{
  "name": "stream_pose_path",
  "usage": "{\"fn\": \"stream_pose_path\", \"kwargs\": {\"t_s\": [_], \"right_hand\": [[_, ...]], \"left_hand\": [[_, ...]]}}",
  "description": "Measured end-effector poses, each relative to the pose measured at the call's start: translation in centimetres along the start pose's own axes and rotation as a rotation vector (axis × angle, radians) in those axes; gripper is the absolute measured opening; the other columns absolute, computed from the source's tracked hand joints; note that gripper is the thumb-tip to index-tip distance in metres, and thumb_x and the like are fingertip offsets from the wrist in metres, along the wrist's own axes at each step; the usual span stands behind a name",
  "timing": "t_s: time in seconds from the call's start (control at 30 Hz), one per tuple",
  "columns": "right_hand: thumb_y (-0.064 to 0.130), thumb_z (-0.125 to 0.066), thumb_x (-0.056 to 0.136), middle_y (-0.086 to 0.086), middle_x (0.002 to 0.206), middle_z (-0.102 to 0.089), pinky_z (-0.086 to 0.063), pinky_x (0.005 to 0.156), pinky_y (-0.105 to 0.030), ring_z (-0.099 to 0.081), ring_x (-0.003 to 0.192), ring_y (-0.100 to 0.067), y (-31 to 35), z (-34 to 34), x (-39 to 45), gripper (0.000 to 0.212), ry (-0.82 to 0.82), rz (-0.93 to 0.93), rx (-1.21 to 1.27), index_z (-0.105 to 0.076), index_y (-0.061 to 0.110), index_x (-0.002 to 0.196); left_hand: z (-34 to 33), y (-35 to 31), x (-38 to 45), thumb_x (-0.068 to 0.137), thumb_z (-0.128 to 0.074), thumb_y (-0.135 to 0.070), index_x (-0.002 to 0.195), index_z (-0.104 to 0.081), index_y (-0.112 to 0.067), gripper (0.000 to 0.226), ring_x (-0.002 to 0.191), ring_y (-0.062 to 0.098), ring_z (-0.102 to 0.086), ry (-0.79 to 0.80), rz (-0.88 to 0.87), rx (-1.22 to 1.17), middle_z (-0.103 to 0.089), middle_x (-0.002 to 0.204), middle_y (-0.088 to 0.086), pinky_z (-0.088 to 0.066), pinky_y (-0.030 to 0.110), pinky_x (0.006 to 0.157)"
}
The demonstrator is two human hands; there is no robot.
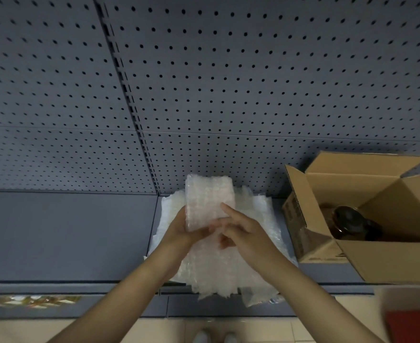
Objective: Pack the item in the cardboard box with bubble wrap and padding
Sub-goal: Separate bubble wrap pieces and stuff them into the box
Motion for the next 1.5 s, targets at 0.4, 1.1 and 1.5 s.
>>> {"fn": "stream_pose_path", "kwargs": {"t_s": [0.4, 1.1, 1.5], "right_hand": [[0.024, -0.068, 0.085, 0.016, 0.102, -0.066, -0.053, 0.065, -0.013, -0.066, 0.085, 0.006, -1.7, 3.8, -1.3, 0.047, -0.285, 0.059, -0.013, -0.045, 0.037, 0.125], [0.013, -0.074, 0.079, 0.010, 0.106, -0.073, -0.060, 0.063, -0.029, -0.072, 0.085, -0.016, 2.6, 10.3, -6.3, 0.036, -0.289, 0.380, 0.172, -0.068, 0.031, 0.110], [0.000, -0.081, 0.068, -0.018, 0.110, -0.053, -0.049, 0.078, -0.031, -0.055, 0.095, -0.018, 7.3, 13.8, -10.9, 0.015, -0.507, 0.823, -0.479, -0.077, 0.008, 0.080]], "left_hand": [[-2.8, -1.4, 1.2, 0.088, -0.061, -0.006, 0.119, -0.062, -0.019, 0.034, 0.102, 0.028, -0.069, 0.106, 0.036, -0.169, -0.072, 0.113, 0.009, -0.059, 0.037, 0.080], [-8.8, -3.1, 2.3, 0.057, -0.079, -0.006, 0.095, -0.078, -0.016, 0.039, 0.093, 0.021, -0.072, 0.572, 0.139, -0.106, -0.076, 0.101, 0.008, -0.059, 0.030, 0.077], [-15.0, -2.6, 1.6, 0.064, -0.072, -0.062, 0.114, -0.072, -0.023, 0.063, 0.108, 0.022, -0.067, 0.805, 0.425, -0.059, -0.070, 0.118, 0.004, -0.058, 0.043, 0.082]]}}
Point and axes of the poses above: each hand's wrist, its own x-axis towards the middle knuckle, its own z-axis out of the back of the hand, y = z × x, the point moved 10 cm from there along x, towards the middle knuckle
